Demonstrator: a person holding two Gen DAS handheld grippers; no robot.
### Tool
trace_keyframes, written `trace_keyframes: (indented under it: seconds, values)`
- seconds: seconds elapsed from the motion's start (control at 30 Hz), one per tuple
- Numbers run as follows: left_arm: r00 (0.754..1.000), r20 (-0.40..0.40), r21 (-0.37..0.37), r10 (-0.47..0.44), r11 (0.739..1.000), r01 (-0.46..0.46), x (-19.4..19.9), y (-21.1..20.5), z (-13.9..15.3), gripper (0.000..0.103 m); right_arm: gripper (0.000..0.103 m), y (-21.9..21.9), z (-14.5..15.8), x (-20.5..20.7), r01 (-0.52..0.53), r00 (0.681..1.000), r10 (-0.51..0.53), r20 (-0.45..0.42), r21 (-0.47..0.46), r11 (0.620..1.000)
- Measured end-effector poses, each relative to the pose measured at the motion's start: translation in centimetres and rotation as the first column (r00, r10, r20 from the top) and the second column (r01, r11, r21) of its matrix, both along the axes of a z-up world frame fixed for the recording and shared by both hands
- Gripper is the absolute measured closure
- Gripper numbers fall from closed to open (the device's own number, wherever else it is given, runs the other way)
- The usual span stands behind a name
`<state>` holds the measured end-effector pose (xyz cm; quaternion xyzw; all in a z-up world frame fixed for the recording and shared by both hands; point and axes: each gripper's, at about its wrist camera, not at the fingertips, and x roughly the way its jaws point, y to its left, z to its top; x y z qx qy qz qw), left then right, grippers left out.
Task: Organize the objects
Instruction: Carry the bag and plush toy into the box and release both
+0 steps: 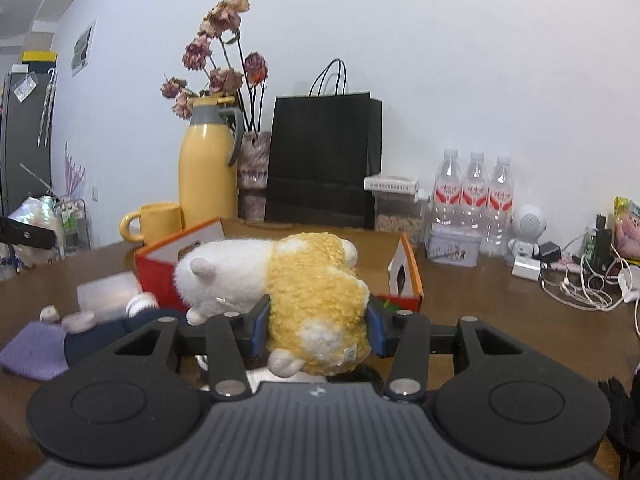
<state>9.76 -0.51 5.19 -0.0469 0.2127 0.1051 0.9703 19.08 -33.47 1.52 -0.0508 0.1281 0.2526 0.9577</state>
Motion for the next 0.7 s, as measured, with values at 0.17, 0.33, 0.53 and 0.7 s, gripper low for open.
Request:
trace_keyframes:
  seconds: [0.17, 0.33, 0.53, 0.7]
  values:
    - [0.999, 0.02, 0.034, -0.047, 0.998, 0.046, 3.3, -2.3, 0.8, 0.064, 0.056, 0.9, 0.9, 2.0, 0.012, 1.0, -0.012, 0.01, 0.016, 1.0]
    - [0.996, 0.039, 0.045, -0.075, 0.996, 0.073, 6.9, -4.2, 1.3, 0.064, 0.056, 1.7, 1.5, 4.8, 0.026, 1.0, -0.026, 0.011, 0.026, 0.999]
    - [0.996, 0.044, 0.045, -0.08, 0.996, 0.078, 11.4, -6.0, 1.2, 0.064, 0.056, 2.3, 1.7, 8.6, 0.052, 0.999, -0.052, -0.002, 0.035, 0.998]
    - [0.996, 0.049, 0.042, -0.071, 0.997, 0.069, 14.9, -6.8, 1.0, 0.064, 0.056, 3.3, 1.3, 11.6, 0.06, 0.998, -0.06, -0.018, 0.026, 0.998]
